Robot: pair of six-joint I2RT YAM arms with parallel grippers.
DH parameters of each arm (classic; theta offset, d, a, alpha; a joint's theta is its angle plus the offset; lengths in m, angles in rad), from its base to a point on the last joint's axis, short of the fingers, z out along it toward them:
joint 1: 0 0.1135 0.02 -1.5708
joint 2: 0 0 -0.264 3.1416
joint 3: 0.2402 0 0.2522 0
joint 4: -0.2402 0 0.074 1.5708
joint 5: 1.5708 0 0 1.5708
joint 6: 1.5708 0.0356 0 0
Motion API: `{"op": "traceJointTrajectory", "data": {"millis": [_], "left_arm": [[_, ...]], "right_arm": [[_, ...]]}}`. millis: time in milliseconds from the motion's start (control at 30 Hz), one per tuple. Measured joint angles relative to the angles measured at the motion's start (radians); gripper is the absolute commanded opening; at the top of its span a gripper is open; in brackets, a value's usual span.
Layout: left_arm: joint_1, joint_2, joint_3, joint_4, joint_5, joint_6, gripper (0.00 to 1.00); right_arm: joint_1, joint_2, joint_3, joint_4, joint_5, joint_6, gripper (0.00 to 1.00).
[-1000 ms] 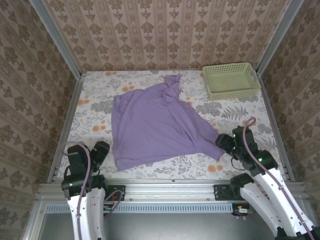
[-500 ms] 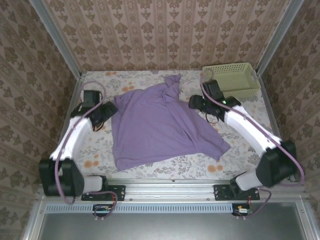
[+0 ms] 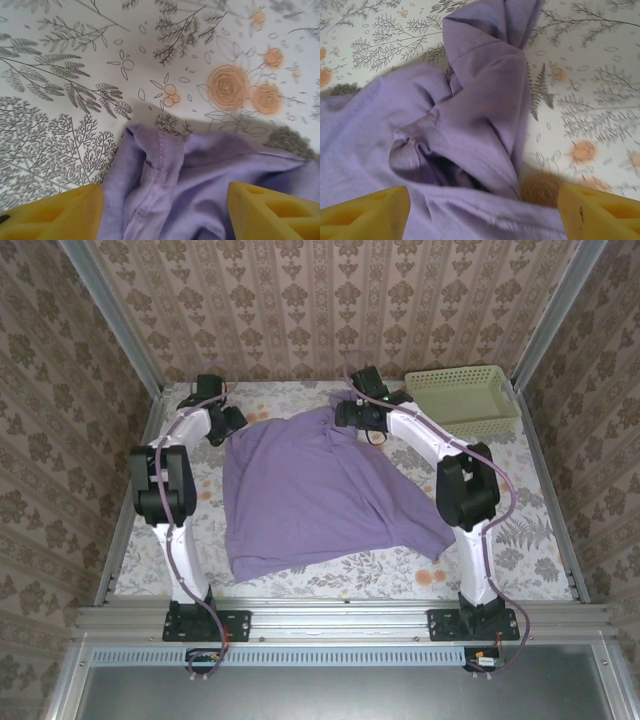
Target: Fold the inside-out t-shirt
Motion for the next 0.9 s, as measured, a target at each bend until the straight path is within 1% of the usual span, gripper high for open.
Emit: {"op": "traceJointTrajectory", "data": {"millis": [167, 300, 367, 467, 533, 567, 700, 800, 833, 900], "left_arm": [[0.000, 0.098, 0.077, -0.012, -0.003, 0.006, 0.62], [0.000, 0.158, 0.145, -0.016, -0.003, 0.010, 0.56], [0.001, 0.173, 0.166, -0.016, -0.003, 0.010, 0.50], [0.002, 0.195, 0.196, -0.019, -0.003, 0.013, 0.37], [0.004, 0.209, 0.220, -0.027, -0.002, 0.021, 0.29], [0.005, 0.212, 0.229, -0.031, 0.000, 0.023, 0.27], [0.019, 0.219, 0.266, -0.043, 0.008, 0.034, 0.14], [0.030, 0.219, 0.274, -0.045, 0.011, 0.037, 0.04], [0.035, 0.219, 0.274, -0.047, 0.014, 0.036, 0.02], [0.046, 0.219, 0.273, -0.053, 0.024, 0.039, 0.01]], "right_arm": [[0.011, 0.144, 0.162, -0.046, -0.013, -0.018, 0.80], [0.020, 0.254, 0.295, -0.101, -0.018, -0.032, 0.76], [0.024, 0.292, 0.338, -0.124, -0.018, -0.039, 0.69], [0.024, 0.322, 0.365, -0.156, -0.015, -0.051, 0.55], [0.023, 0.327, 0.367, -0.174, 0.006, -0.054, 0.48], [0.022, 0.327, 0.367, -0.182, 0.020, -0.056, 0.45], [0.008, 0.327, 0.366, -0.199, 0.070, -0.066, 0.30], [-0.011, 0.324, 0.349, -0.197, 0.090, -0.069, 0.16], [-0.020, 0.320, 0.333, -0.196, 0.094, -0.072, 0.11], [-0.038, 0.311, 0.294, -0.192, 0.103, -0.072, 0.07]]}}
